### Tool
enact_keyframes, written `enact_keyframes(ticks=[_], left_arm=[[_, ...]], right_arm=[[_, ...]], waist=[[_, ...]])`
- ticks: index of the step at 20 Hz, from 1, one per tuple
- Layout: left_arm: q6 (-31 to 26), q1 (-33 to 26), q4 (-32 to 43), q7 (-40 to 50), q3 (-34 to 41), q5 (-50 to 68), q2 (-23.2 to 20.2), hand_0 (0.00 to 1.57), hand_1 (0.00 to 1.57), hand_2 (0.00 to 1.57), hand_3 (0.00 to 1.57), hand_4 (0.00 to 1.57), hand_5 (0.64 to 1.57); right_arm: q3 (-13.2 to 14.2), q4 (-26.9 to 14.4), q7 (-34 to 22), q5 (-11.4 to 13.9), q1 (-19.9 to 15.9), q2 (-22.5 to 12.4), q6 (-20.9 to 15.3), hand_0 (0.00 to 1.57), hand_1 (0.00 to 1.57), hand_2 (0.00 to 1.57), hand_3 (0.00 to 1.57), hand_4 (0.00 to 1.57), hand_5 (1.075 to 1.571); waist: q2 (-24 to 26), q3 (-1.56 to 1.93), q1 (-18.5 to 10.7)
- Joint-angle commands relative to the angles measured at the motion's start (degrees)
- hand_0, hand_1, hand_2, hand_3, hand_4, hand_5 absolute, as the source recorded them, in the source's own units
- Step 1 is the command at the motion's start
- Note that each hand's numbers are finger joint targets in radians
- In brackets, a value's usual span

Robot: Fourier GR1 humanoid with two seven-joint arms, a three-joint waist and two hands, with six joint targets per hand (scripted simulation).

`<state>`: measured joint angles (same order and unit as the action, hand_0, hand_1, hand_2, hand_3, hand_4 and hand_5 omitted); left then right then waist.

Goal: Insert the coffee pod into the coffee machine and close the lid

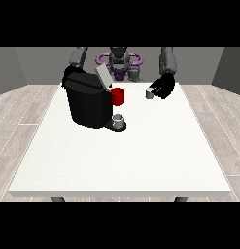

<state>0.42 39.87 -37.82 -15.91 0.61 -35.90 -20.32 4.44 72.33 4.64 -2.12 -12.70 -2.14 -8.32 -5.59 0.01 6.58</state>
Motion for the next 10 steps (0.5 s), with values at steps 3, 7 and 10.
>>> enact_keyframes(ticks=[3, 7, 10], left_arm=[[-8.36, 6.88, -3.07, 3.71, -0.47, 0.62, -0.57, 1.23, 1.23, 1.32, 1.29, 0.57, 1.571], [-7.11, 7.81, -2.06, 1.95, 2.4, 0.8, -4.33, 1.25, 1.25, 1.33, 1.29, 0.56, 1.571], [-6.43, 10.92, -2.53, 2.41, 2.93, 0.52, -3.09, 1.25, 1.25, 1.33, 1.29, 0.56, 1.571]], right_arm=[[-0.53, -2.97, 0.0, 0.69, -0.96, 0.24, -0.08, 0.0, 0.0, 0.0, 0.0, 0.41, 1.571], [-2.11, 1.04, -0.46, -0.48, 1.01, -0.13, 3.18, 0.0, 0.0, 0.0, 0.0, 0.5, 1.571], [-1.8, 0.6, 0.13, 0.46, -4.28, 1.61, -0.53, 0.0, 0.0, 0.0, 0.0, 0.48, 1.571]], waist=[[2.96, 0.01, 0.01], [2.3, -0.02, 4.12], [-1.94, -0.01, 3.35]])
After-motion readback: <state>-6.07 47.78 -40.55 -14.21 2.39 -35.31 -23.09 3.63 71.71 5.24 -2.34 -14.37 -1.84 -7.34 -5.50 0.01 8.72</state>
